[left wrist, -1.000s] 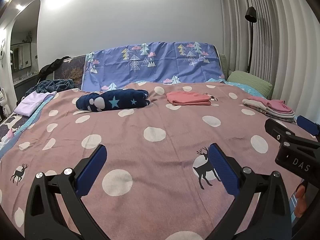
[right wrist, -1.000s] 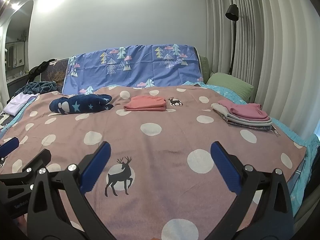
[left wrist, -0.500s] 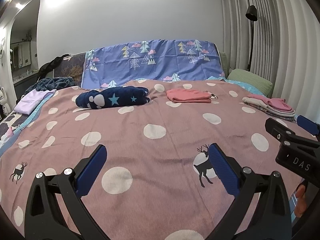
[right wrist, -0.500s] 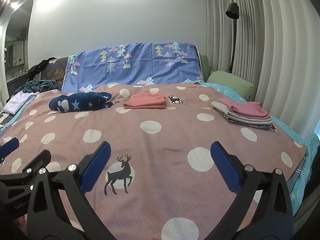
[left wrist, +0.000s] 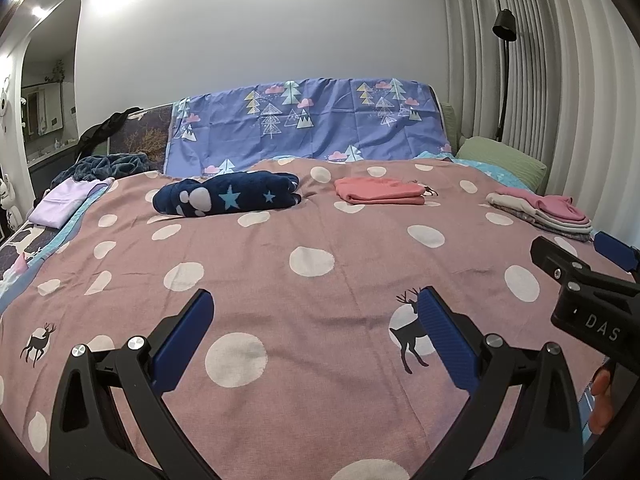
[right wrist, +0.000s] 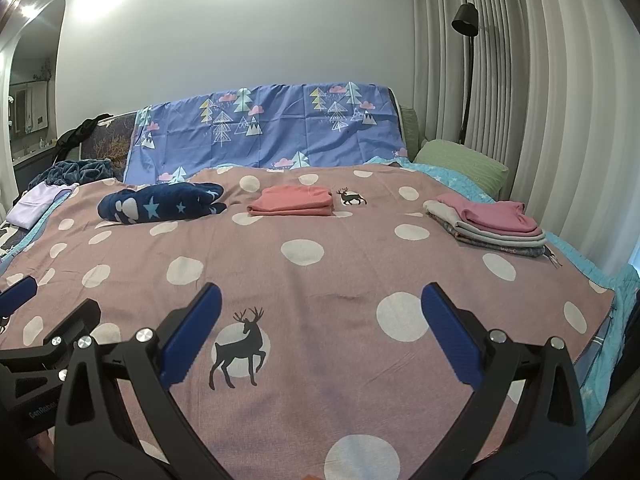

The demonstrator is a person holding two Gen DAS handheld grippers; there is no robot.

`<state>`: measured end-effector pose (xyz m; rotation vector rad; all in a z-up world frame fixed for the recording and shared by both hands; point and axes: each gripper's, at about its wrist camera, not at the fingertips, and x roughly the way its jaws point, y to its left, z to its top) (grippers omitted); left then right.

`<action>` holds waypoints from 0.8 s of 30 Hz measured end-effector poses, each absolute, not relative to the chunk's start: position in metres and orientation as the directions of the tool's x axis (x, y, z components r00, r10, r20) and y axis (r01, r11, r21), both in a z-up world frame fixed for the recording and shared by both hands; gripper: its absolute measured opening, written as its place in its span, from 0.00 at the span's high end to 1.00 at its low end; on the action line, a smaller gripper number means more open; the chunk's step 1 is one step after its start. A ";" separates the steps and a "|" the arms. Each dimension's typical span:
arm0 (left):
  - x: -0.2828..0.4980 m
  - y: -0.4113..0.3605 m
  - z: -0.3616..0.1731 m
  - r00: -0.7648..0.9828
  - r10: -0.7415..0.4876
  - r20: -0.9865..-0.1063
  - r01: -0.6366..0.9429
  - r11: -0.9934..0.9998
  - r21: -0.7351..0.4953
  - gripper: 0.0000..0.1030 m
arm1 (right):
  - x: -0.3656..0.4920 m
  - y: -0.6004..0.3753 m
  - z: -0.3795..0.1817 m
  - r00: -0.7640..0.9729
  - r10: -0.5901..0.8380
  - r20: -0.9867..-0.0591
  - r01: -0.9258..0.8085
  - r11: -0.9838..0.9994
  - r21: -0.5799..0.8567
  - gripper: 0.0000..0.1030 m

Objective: Fold small clothes

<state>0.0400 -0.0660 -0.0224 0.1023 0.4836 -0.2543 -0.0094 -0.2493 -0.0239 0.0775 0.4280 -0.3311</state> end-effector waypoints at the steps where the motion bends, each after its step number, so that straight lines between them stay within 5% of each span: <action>1: 0.040 -0.066 -0.022 0.854 -0.218 -0.472 0.266 0.963 0.038 0.01 | -0.010 -0.249 -0.025 0.857 -0.299 -0.421 0.331 0.944 0.004 0.02; 24: 0.039 -0.065 -0.023 0.853 -0.212 -0.477 0.265 0.963 0.045 0.01 | -0.007 -0.246 -0.028 0.856 -0.295 -0.424 0.326 0.945 0.000 0.02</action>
